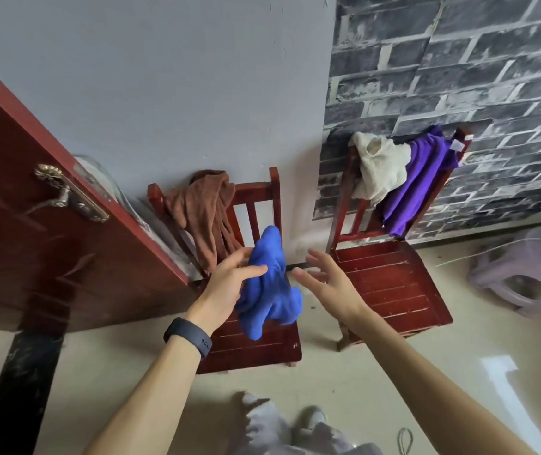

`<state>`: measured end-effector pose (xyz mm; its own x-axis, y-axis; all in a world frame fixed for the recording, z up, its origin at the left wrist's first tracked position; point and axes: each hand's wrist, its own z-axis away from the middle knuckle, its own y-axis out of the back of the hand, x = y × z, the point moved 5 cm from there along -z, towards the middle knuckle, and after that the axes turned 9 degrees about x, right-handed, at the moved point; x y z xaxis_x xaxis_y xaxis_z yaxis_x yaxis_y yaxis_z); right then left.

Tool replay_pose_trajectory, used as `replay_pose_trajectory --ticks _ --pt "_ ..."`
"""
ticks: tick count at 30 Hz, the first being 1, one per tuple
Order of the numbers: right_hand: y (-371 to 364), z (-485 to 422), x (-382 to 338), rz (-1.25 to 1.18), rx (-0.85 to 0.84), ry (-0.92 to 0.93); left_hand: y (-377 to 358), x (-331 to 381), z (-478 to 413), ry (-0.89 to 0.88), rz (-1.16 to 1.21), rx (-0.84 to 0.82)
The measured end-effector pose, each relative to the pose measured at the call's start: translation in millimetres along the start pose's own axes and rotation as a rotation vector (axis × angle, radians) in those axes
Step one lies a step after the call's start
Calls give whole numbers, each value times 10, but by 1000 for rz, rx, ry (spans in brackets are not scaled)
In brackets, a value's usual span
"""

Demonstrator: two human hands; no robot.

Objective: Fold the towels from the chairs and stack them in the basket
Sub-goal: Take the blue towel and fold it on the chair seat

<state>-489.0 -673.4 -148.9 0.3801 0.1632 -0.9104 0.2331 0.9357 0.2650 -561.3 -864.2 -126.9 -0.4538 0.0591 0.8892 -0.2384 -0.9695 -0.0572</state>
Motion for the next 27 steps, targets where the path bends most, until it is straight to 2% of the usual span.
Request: replay_pose_trajectory --ticks 2,6,8,12,15,18,20,23,25,27 --pt "-103 -37 -170 -52 -83 -24 61 74 96 -21 -54 -46" --pt "-336 -118 -430 55 -204 69 255 246 228 -87 -180 -92" --pt "-422 -137 -580 129 -141 149 431 312 259 -133 -235 -70" --pt "-462 -99 -833 168 -3 257 890 294 241 -183 -448 79" --pt "-547 -32 -933 264 -47 310 1111 221 218 -178 -628 97" --pt "-638 29 -965 323 -101 356 1160 228 213 -139 -785 -8" --pt "-651 69 -998 370 -95 391 1138 228 236 -8 -780 -139" --pt "-671 141 -1024 414 -99 420 1074 215 324 186 -597 -315" --pt "-654 167 -1016 391 -102 418 1052 213 345 198 -560 -331" --pt "-627 177 -966 388 -101 382 1068 258 319 101 -592 -249"
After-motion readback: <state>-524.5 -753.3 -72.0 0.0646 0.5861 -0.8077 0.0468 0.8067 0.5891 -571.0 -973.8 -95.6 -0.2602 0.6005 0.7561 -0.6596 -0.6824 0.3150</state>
